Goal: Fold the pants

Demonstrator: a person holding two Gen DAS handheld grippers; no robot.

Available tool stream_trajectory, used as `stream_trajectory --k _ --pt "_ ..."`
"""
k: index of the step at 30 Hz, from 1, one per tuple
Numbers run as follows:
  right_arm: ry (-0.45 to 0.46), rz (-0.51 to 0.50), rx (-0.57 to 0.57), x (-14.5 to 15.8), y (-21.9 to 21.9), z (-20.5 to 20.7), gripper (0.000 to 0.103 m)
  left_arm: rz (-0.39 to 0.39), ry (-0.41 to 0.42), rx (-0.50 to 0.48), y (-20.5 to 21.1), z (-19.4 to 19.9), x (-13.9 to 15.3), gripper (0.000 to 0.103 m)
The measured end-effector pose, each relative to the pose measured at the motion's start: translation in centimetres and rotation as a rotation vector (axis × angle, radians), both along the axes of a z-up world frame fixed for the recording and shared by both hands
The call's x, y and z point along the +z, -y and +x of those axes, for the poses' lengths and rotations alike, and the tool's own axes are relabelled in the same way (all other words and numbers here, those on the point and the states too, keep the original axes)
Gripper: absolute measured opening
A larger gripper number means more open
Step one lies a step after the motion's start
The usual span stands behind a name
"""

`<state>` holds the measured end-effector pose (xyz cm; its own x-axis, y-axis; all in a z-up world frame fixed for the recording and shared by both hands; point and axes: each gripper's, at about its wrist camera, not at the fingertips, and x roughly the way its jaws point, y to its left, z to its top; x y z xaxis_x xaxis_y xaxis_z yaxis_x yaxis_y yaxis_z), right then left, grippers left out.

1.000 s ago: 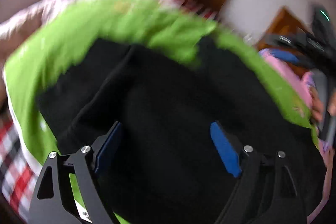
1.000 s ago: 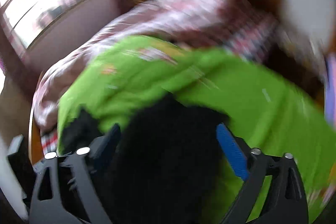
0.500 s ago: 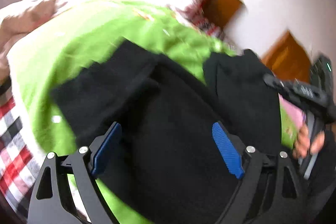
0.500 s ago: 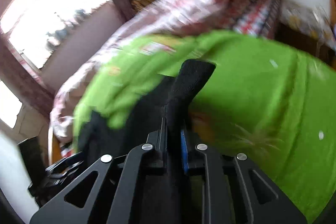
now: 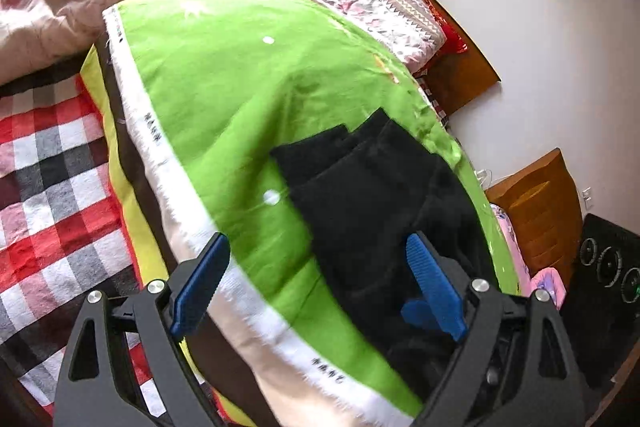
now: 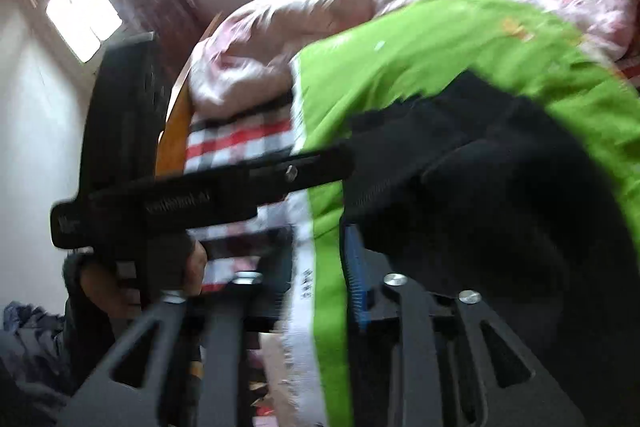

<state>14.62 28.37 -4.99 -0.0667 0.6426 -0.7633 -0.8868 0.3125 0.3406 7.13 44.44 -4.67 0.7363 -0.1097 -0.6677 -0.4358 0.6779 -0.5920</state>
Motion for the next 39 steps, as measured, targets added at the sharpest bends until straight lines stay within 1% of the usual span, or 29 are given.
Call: stream_trajectory --k 1,2,3,4,5,6,7,9,10,11,13,14,15,17,19,22,24,26,28,31,32,34,36,39 --pt "-0.014 0.024 0.0 0.3 0.3 0.1 0.065 0.002 -0.003 0.0 0.0 -0.2 -0.1 0.09" --pt "-0.047 0.068 -0.001 1.0 0.9 0.3 0.072 0.005 -0.004 0.001 0.0 -0.4 -0.2 0.09" --pt "-0.057 0.08 -0.001 1.6 1.5 0.4 0.072 -0.003 0.011 0.001 -0.1 -0.7 -0.1 0.092" --pt "-0.036 0.095 -0.008 2.3 2.3 0.3 0.072 -0.023 0.031 0.002 -0.2 -1.0 0.0 0.093" --pt "0.021 0.13 -0.011 4.0 3.9 0.1 0.072 -0.039 0.044 0.001 -0.1 -1.3 0.4 0.093" --pt "0.054 0.165 -0.012 5.1 4.9 -0.1 0.072 -0.024 0.047 -0.003 0.0 -1.4 1.0 0.093" --pt "0.091 0.2 -0.033 6.4 6.8 -0.3 0.072 0.008 0.051 -0.012 0.3 -1.4 1.6 0.093" --pt "0.156 0.21 -0.089 7.6 9.5 -0.8 0.072 0.045 0.053 -0.041 0.9 -1.5 2.4 0.093" --pt "0.186 0.204 -0.112 7.8 11.0 -1.1 0.072 0.043 0.056 -0.064 1.2 -1.4 2.6 0.093" --pt "0.21 0.193 -0.136 7.6 12.9 -1.6 0.072 0.03 0.059 -0.096 1.6 -1.3 2.6 0.092" --pt "0.23 0.166 -0.163 6.5 15.3 -2.7 0.071 0.011 0.06 -0.143 2.7 -0.9 2.4 0.091" --pt "0.245 0.141 -0.175 5.7 16.4 -3.4 0.07 0.013 0.057 -0.167 3.5 -0.7 2.1 0.087" --pt "0.265 0.11 -0.187 4.8 17.6 -4.2 0.069 0.02 0.051 -0.182 3.9 -0.5 2.0 0.082" --pt "0.285 0.064 -0.22 3.1 19.5 -5.7 0.065 0.035 0.032 -0.194 4.7 0.0 1.5 0.072" --pt "0.271 0.06 -0.236 2.0 20.5 -6.7 0.064 0.034 0.019 -0.19 4.9 0.5 0.9 0.071" --pt "0.281 0.051 -0.249 1.3 20.4 -7.1 0.063 0.048 -0.002 -0.176 5.0 1.4 0.3 0.068" --pt "0.286 0.05 -0.242 1.0 19.1 -7.2 0.061 0.058 -0.017 -0.168 5.1 2.1 0.0 0.058" --pt "0.305 0.038 -0.229 0.9 18.1 -7.6 0.06 0.065 -0.03 -0.158 5.0 2.3 -0.2 0.056" --pt "0.357 0.001 -0.206 0.6 16.5 -8.0 0.06 0.071 -0.037 -0.148 4.8 2.3 -0.3 0.056" --pt "0.459 -0.072 -0.191 -0.1 14.7 -8.7 0.06 0.079 -0.044 -0.142 4.6 2.1 -0.5 0.055" --pt "0.506 -0.103 -0.192 -0.6 14.2 -8.9 0.057 0.078 -0.043 -0.142 4.5 2.1 -0.6 0.055" --pt "0.559 -0.138 -0.197 -1.3 13.5 -9.0 0.053 0.075 -0.039 -0.141 4.2 2.1 -0.8 0.055" --pt "0.566 -0.139 -0.2 -1.6 13.1 -8.9 0.05 0.073 -0.037 -0.142 3.9 2.6 -0.9 0.055" --pt "0.608 -0.165 -0.219 -2.1 12.4 -8.7 0.033 0.07 -0.038 -0.142 3.5 3.6 -1.1 0.055"
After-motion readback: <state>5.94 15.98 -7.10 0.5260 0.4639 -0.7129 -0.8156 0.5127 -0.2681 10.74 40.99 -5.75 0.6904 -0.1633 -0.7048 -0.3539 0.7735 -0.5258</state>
